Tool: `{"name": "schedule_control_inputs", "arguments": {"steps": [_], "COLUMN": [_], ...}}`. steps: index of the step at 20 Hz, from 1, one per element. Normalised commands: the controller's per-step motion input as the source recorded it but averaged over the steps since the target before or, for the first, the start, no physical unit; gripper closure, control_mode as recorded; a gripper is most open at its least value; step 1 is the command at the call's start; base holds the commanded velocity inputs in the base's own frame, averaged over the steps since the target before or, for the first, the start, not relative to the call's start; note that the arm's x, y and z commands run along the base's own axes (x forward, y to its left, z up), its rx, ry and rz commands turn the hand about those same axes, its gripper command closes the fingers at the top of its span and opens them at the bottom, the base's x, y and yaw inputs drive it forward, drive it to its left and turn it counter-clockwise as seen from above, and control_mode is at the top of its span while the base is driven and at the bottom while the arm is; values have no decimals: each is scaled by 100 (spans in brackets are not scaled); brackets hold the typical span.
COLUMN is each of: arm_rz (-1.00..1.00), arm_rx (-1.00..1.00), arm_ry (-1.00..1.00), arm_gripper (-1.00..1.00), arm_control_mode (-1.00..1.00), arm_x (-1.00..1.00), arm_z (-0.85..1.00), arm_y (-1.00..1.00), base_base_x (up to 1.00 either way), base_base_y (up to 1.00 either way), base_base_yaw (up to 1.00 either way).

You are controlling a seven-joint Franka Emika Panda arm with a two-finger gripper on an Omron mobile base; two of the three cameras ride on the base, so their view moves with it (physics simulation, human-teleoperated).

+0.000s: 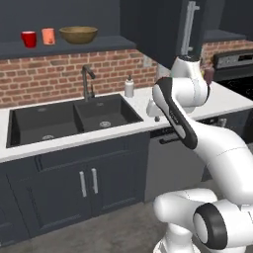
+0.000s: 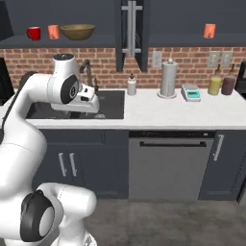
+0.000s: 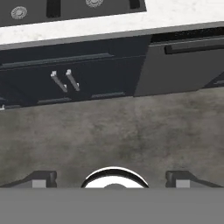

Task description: Gather all objects into one cabinet and sort the glasses and bowls to opposite sides.

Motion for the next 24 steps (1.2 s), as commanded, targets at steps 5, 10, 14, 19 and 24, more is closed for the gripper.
{"name": "schedule_control_inputs", "arguments": {"steps": [5,10,14,19,24], "arm_rz": [0,0,0,0,0], "arm_rx": [0,0,0,0,0], "arm_ry": [0,0,0,0,0], "arm_gripper": [-100,-100,-100,-100,-100], "arm_control_mode": [100,100,100,100,100], "arm_x": [0,0,0,0,0], "arm_z": [0,0,0,0,0], "arm_y": [0,0,0,0,0], "base_base_x": [-32,-51,-6,61,89], "base_base_y": [-56,-60,-39,-41,-76], "base_base_yaw": [-30,-30,-18,0,1]}}
